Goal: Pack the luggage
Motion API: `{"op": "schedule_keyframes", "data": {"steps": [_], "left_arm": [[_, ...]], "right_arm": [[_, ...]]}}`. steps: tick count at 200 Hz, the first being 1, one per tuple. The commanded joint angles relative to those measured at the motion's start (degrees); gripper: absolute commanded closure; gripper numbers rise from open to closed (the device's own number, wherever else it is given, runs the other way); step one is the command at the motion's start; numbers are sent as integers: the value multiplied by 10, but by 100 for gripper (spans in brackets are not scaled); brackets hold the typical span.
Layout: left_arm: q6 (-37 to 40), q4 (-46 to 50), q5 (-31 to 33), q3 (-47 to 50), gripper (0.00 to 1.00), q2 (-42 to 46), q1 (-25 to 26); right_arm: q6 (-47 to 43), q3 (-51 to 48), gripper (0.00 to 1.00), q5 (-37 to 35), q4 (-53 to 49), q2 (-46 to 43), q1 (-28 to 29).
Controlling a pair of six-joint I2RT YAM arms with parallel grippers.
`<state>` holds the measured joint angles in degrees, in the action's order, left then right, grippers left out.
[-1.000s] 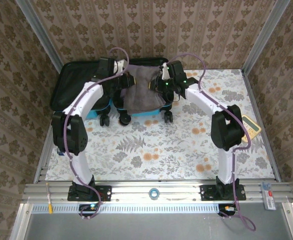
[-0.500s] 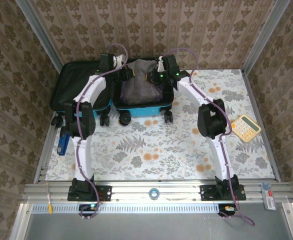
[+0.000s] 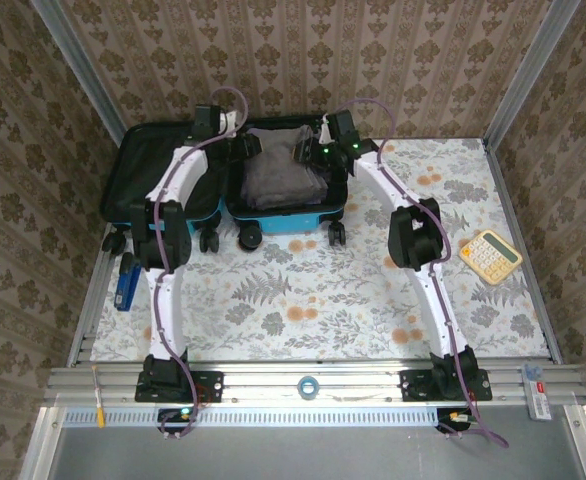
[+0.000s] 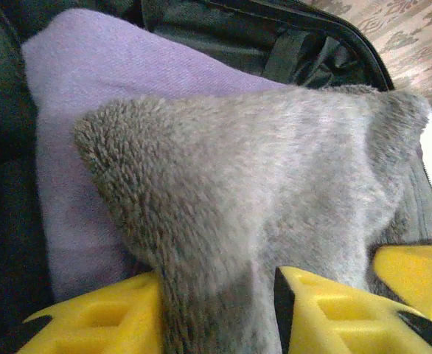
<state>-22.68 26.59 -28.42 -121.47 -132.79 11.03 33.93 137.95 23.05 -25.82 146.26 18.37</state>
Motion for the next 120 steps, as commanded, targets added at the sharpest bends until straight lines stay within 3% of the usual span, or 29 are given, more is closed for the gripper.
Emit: {"op": "schedule_keyframes", "data": {"steps": [1,51,120], "left_arm": [[13,20,8,-18,51,19,-10],[18,24,6,-6,49,71,1],[18,-12,25,71,47,138,42]], "right_arm": [[-35,19,43,27,-16,-25,-10],[-79,-11,37,22,-36,-93,-10],[-45,-52,44,31,37,-124,-7]]}}
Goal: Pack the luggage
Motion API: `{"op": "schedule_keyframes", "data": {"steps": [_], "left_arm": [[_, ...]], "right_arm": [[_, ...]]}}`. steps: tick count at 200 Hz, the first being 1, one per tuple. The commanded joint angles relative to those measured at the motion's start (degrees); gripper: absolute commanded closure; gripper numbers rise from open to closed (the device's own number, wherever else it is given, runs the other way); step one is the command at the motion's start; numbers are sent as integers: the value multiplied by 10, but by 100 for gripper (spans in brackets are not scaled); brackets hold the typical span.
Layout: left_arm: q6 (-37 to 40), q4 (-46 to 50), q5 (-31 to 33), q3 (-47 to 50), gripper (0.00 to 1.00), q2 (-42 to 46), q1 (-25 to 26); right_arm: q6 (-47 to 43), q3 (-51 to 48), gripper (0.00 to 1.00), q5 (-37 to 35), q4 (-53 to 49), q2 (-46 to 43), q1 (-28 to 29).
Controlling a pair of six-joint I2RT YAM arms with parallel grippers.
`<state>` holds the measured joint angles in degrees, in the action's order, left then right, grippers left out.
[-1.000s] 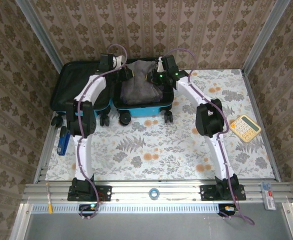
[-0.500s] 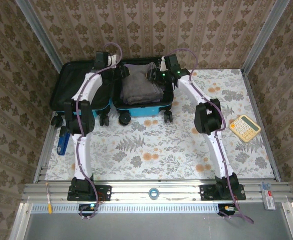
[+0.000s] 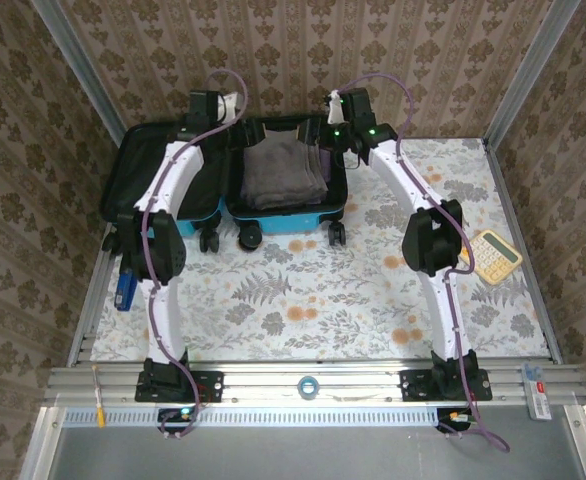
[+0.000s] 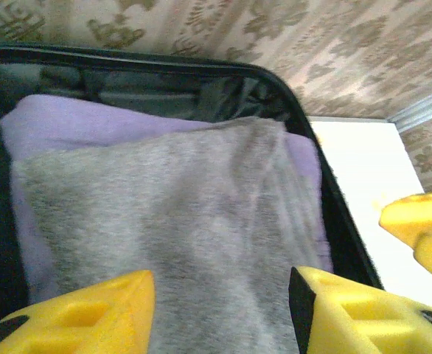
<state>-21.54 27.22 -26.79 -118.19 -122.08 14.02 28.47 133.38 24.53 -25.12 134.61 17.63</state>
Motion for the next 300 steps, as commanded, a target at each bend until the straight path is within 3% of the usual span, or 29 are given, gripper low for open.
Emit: {"op": "schedule_keyframes", "data": {"steps": [1,30,77,129,177,245,300], "left_arm": [[7,-20,9,40,47,32,13],[-18,-124,-8,145,46,63,27],[-50,-198,-9,219,46,65,38],[-75,-251,-8,270,46,59,50],[-81,-256,-3,278,47,31,53],[-46,-207,1,215,48,-39,48],[-12,-161,23,199,47,32,42]], "right_arm": [[10,-6,44,17,32,-7,0],[41,35,59,34,59,30,0],[96,140,67,54,90,120,0],[137,192,68,66,151,199,0],[167,200,70,26,158,241,0],[172,209,71,7,159,282,-3],[149,216,63,31,158,258,-7]]}}
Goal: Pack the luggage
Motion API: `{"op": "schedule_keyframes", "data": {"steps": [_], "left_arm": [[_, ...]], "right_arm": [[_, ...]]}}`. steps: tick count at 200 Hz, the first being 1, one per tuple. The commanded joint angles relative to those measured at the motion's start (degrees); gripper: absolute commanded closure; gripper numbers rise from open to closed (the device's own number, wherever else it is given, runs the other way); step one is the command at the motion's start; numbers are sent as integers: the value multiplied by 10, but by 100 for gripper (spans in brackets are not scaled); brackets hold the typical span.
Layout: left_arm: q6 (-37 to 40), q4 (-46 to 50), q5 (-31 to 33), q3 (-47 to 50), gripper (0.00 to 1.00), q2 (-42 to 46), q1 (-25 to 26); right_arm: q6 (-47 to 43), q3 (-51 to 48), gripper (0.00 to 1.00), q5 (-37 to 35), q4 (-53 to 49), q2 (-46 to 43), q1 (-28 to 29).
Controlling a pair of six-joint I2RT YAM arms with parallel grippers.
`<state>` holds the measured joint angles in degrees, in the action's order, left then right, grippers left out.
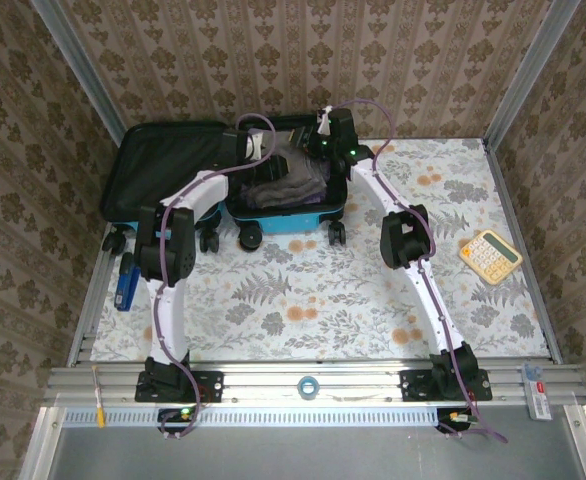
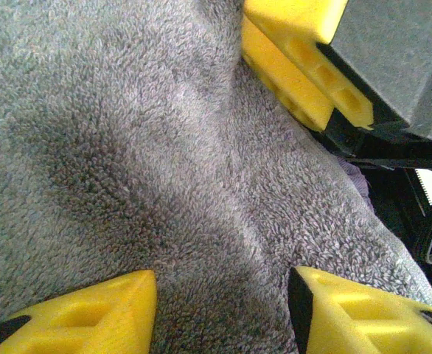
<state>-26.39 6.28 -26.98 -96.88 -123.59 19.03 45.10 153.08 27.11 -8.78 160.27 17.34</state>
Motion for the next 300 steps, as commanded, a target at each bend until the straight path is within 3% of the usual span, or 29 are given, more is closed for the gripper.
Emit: {"op": "schedule_keyframes", "data": {"steps": [1,60,112,141,177,212,263,300], "left_arm": [[37,50,26,-15,47,50,-8],[90,160,153,24,42,229,-16],[85,238,247,103,38,359,-90],[77,250,247,162,36,403,-165],[52,263,230,215,37,414,-278],[47,284,228,226,39,394,-362],[64,319,233,172,39,342,-431],[77,342,213,118,42,274,-454]], "right_arm": [[-19,19,63,5,-6,0,-4],[-107,6,52,36,-69,-119,-5],[-161,-236,45,8,-6,-314,-5],[-198,-346,43,-21,-14,-399,-8],[-242,-464,38,-87,-30,-481,-11],[-261,-501,33,-116,-60,-496,-16],[-262,-512,32,-131,-75,-459,-29],[-263,-515,32,-124,-67,-436,-38]]}}
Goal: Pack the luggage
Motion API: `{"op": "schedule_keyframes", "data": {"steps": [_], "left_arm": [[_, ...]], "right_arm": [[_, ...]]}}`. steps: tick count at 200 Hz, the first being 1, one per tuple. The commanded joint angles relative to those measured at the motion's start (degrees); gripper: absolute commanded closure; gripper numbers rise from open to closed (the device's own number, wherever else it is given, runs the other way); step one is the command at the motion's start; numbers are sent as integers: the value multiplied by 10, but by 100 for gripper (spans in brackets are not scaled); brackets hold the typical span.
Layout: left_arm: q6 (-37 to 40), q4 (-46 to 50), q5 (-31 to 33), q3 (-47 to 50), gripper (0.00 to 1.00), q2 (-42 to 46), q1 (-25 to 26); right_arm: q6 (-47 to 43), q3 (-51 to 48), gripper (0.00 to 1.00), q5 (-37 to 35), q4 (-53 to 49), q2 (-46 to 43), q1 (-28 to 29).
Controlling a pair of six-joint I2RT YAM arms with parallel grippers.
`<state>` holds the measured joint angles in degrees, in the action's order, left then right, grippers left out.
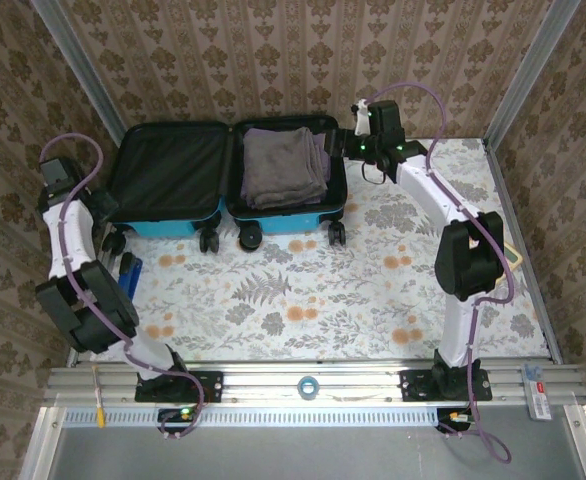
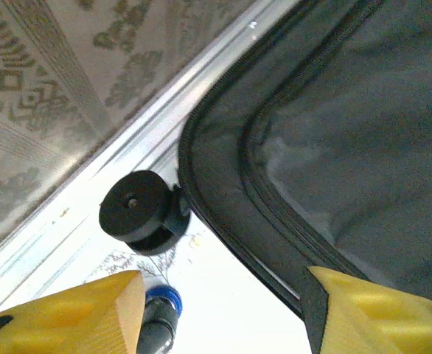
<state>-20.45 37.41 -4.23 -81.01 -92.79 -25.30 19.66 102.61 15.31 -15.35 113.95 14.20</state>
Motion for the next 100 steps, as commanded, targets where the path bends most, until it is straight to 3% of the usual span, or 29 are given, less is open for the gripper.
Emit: {"op": "schedule_keyframes", "data": {"steps": [1,63,100], "left_arm": [[17,31,-15,-43,42,-36,-11],[23,72,-6,-139,47,-136,-11],[23,87,9,-160,58,-172,-4]], "right_arm": [[-9,-10,32,-5,-1,28,-6],[-6,-6,33,25,6,65,-25],[-4,-10,36,33,8,79,-32]]}}
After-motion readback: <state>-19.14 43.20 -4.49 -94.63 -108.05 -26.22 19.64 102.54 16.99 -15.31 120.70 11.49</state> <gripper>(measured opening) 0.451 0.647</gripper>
